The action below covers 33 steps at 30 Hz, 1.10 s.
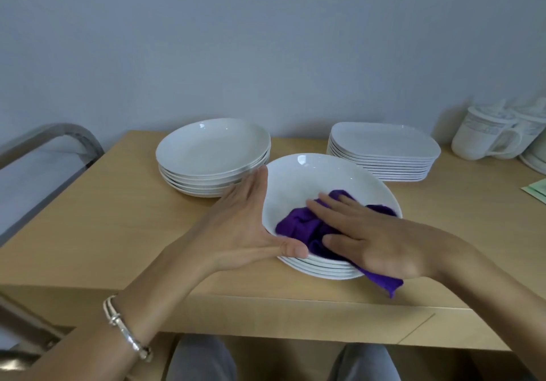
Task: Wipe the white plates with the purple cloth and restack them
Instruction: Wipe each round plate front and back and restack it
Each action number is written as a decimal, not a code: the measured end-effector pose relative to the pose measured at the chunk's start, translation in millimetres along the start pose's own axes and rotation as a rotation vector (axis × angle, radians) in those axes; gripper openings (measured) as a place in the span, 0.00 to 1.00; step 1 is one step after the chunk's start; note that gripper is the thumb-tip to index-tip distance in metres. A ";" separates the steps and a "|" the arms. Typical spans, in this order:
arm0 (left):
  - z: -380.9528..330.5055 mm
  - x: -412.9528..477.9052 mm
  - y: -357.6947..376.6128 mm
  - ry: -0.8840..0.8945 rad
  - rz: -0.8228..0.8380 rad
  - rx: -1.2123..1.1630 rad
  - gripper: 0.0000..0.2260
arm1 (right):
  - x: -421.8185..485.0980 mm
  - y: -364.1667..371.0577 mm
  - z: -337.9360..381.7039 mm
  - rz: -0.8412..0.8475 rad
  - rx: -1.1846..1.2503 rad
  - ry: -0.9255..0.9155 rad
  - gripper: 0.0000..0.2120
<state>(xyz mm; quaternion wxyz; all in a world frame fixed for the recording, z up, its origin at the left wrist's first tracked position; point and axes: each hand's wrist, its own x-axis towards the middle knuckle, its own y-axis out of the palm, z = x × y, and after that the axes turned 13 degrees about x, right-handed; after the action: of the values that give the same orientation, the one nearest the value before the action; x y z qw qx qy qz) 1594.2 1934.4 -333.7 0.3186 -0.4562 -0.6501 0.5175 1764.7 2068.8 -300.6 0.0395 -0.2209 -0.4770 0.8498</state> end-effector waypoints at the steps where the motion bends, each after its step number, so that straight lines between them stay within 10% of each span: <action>1: 0.2 -0.4 1.4 0.002 -0.023 -0.079 0.64 | 4.5 2.9 6.0 0.024 0.053 -0.042 0.28; 7: 0.8 1.6 6.7 -0.029 -0.053 -0.354 0.72 | 82.9 17.4 26.2 -0.236 0.003 -0.186 0.32; 14: 2.1 1.7 0.1 -0.012 -0.014 -0.220 0.66 | 101.5 -6.6 -22.1 -0.529 -0.212 0.116 0.29; 19: 3.1 2.0 -3.7 -0.011 -0.025 -0.165 0.57 | 42.7 -10.9 -35.0 -0.336 -0.275 0.149 0.28; 24: -2.8 -1.2 -5.0 -0.016 -0.020 -0.147 0.68 | -4.3 -2.1 0.0 0.044 0.059 0.036 0.26; 28: -2.2 0.1 -2.5 -0.018 -0.022 -0.252 0.70 | 27.0 7.3 23.0 0.005 0.291 -0.131 0.25; 33: 1.7 3.1 1.7 -0.008 -0.040 -0.311 0.72 | 93.5 7.6 18.9 -0.223 0.016 -0.258 0.25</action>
<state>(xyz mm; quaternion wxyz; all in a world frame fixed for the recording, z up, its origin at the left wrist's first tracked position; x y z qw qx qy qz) 1591.9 1936.7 -336.0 0.2517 -0.4849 -0.7327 0.4059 1674.0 2075.6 -330.1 0.0738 -0.0554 -0.4928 0.8652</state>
